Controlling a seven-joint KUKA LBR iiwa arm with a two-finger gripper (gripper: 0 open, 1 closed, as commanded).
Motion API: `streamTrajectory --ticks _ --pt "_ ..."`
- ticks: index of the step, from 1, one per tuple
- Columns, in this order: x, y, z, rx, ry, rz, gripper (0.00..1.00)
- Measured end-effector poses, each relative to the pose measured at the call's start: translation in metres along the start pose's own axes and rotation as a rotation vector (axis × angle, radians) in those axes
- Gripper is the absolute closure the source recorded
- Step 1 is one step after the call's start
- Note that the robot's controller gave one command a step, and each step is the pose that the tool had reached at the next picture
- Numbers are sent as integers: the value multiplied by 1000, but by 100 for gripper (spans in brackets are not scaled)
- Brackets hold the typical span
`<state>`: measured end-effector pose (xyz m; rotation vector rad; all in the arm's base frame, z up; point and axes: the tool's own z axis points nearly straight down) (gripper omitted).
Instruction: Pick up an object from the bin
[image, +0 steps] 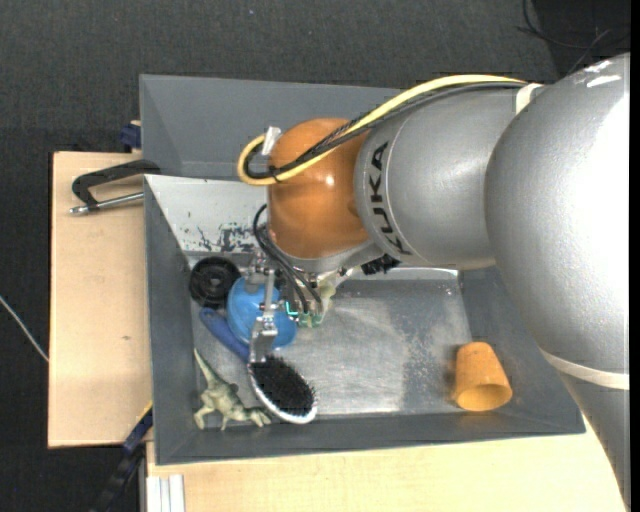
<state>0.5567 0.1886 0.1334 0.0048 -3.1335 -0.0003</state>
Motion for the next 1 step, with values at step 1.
streamTrajectory --ticks 1 --pt "31 -33 59 -12 -21 116 0"
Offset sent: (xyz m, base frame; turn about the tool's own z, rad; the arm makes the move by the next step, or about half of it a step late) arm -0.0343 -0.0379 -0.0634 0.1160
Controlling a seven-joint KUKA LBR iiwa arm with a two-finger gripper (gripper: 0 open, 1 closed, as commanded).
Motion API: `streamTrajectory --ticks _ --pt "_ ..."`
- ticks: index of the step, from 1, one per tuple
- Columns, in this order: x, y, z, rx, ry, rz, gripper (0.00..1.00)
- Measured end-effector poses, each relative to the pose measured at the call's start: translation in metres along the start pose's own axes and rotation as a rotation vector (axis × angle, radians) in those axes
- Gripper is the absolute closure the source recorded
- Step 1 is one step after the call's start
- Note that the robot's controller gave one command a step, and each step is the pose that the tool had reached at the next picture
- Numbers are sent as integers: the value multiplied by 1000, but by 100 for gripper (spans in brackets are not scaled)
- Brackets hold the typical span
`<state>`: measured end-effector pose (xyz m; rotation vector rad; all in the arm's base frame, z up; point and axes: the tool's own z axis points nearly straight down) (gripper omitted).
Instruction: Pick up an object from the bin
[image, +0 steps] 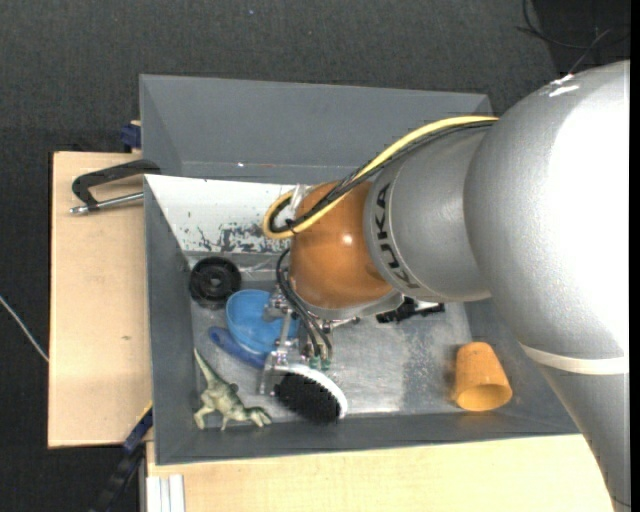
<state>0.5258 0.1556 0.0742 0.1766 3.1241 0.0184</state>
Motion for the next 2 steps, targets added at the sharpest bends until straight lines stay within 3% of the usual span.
streamTrajectory --ticks 1,2 --pt "-4 -1 -5 1 -9 -1 100" --pt "-7 -16 -127 8 2 -352 100"
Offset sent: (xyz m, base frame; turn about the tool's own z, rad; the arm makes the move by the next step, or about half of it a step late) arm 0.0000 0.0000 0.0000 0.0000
